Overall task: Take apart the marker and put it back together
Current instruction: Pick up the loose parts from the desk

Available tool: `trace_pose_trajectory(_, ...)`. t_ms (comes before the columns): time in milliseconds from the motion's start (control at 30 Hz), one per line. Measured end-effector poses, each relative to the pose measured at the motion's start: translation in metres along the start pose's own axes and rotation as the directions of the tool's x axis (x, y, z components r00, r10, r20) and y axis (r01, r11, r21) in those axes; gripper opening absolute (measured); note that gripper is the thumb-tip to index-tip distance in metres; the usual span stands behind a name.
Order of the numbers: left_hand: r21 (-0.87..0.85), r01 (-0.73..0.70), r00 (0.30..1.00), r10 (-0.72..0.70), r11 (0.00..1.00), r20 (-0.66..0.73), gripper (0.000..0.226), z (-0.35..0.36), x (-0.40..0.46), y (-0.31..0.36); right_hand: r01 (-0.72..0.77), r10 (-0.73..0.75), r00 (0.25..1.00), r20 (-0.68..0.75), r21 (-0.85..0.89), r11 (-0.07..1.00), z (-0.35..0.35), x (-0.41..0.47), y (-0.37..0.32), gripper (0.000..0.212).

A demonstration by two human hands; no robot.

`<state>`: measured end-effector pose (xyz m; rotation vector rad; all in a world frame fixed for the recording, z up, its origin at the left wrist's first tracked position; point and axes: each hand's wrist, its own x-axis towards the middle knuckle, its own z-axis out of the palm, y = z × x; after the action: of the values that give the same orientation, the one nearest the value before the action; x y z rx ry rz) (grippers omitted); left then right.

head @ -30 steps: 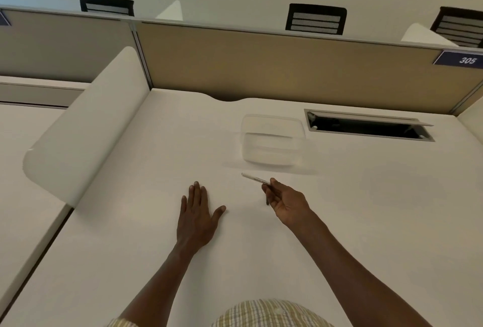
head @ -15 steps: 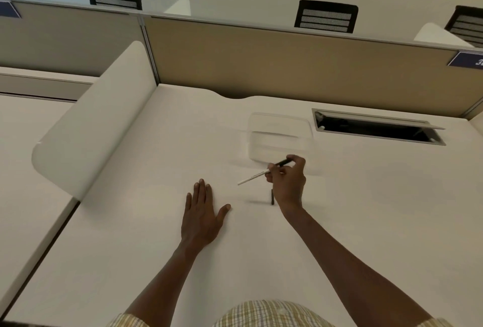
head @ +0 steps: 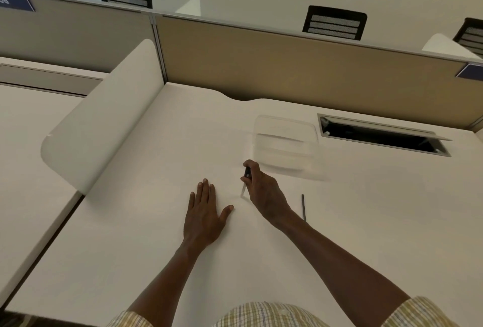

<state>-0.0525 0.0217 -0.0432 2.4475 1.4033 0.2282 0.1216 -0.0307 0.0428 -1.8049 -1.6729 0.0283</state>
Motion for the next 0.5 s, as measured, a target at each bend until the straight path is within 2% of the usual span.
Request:
trace_pose_trajectory(200, -0.01, 0.003, 1.0, -0.003, 1.0, -0.006, 0.089, 0.0012, -0.0005, -0.0003, -0.041, 0.04, 0.999, 0.026, 0.008, 0.999, -0.0018, -0.0041, 0.0021, 0.042)
trace_pose_trajectory(367, -0.016, -0.002, 1.0, 0.002, 1.0, -0.014, 0.089, 0.0011, -0.0002, 0.0007, -0.143, 0.142, 0.99, 0.027, 0.067, 0.987, -0.0012, -0.0015, 0.0025, 0.046)
trace_pose_trajectory(500, -0.017, -0.004, 1.0, 0.003, 1.0, -0.019, 0.089, 0.0007, -0.0012, 0.0006, -0.134, 0.133, 0.991, 0.013, 0.088, 0.987, -0.002, 0.0013, -0.001, 0.047)
